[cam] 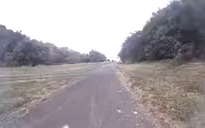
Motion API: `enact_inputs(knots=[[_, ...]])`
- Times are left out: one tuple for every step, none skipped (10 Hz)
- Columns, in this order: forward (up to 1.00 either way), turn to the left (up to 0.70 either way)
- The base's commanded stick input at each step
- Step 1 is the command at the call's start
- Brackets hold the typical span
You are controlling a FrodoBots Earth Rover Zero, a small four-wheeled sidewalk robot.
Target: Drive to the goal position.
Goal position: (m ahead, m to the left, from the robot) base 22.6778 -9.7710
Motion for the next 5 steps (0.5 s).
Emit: enact_inputs(knots=[[0.45,0.0],[0.45,0.0],[0.45,0.0],[0.45,0.0],[0.45,0.0]])
